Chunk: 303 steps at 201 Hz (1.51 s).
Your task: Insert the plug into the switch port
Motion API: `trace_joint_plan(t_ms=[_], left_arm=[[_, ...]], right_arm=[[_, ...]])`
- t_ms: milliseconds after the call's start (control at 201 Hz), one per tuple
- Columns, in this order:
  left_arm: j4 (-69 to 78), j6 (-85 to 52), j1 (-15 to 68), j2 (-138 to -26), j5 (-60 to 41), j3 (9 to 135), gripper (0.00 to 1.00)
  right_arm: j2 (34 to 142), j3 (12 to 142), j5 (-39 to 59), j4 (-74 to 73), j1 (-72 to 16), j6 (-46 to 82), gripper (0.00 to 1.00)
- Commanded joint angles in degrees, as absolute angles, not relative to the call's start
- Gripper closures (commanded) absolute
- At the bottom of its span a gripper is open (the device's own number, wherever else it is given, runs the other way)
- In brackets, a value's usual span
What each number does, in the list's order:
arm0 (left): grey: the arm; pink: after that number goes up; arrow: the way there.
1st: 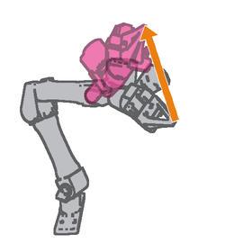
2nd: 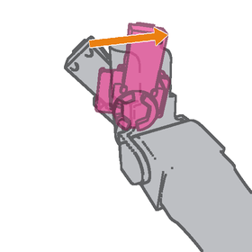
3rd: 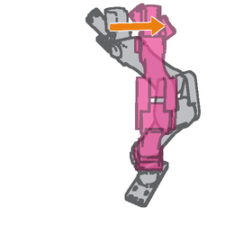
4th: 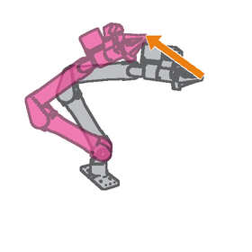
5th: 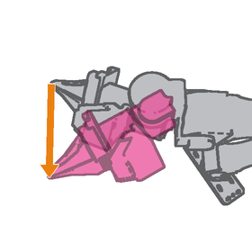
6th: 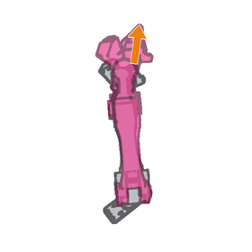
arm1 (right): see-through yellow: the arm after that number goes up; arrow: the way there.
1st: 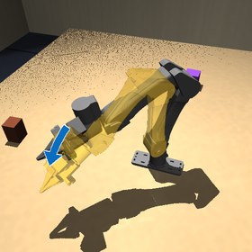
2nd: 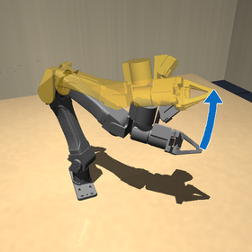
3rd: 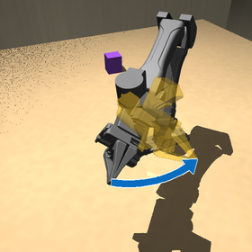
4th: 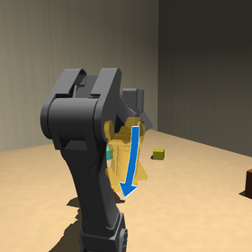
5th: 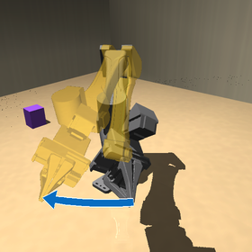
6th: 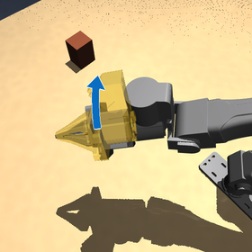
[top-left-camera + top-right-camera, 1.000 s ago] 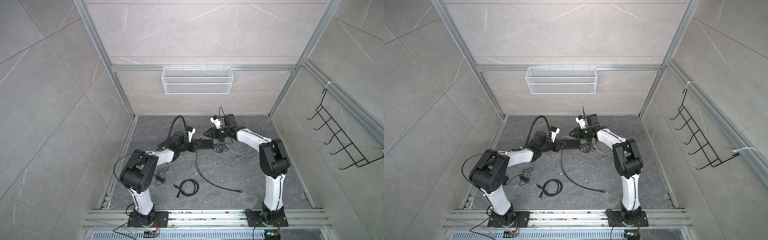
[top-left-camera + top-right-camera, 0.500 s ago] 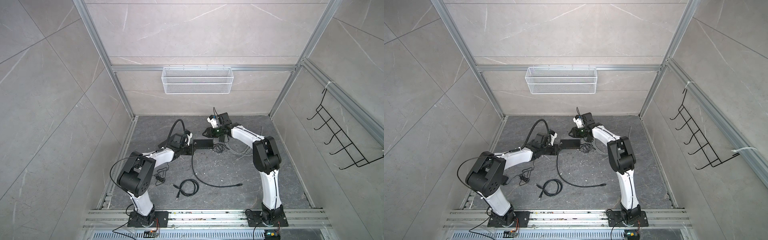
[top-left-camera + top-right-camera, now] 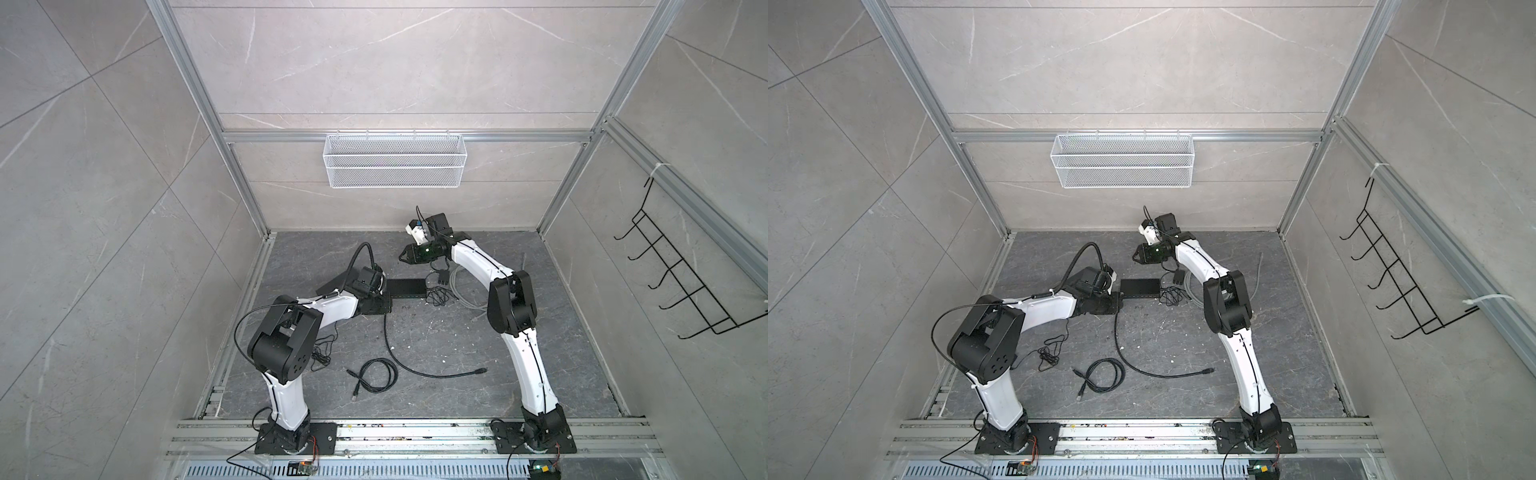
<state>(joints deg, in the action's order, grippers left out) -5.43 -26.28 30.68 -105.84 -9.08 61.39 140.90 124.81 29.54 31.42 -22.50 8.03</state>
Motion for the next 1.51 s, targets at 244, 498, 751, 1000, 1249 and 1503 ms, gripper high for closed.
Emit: trace_joint_plan(t_ms=[244, 498, 751, 1000, 1249, 1503], left_arm=[[-11.0, -28.4, 33.3, -108.2, -5.7, 65.1, 0.99], [-9.5, -30.4, 33.8, -105.1, -4.5, 61.4, 1.0], [-10.9, -29.0, 33.8, -108.3, -4.0, 65.7, 1.0], [-10.1, -30.9, 33.3, -109.3, -6.2, 67.6, 1.0], [-12.1, -35.0, 32.7, -108.7, -7.2, 67.1, 1.0], [-13.2, -34.4, 32.4, -110.5, -7.4, 69.2, 1.0]], right_arm=[[146.9, 129.3, 29.5, 38.9, -24.0, 4.7, 0.59], [148.4, 129.5, 28.9, 39.5, -25.0, 4.2, 0.6], [149.3, 129.4, 27.4, 40.7, -24.9, 3.2, 0.6], [148.7, 128.7, 27.0, 41.1, -25.0, 3.2, 0.61], [148.2, 128.1, 26.6, 40.9, -25.3, 4.1, 0.61], [147.5, 126.5, 26.7, 39.9, -25.8, 5.1, 0.62]])
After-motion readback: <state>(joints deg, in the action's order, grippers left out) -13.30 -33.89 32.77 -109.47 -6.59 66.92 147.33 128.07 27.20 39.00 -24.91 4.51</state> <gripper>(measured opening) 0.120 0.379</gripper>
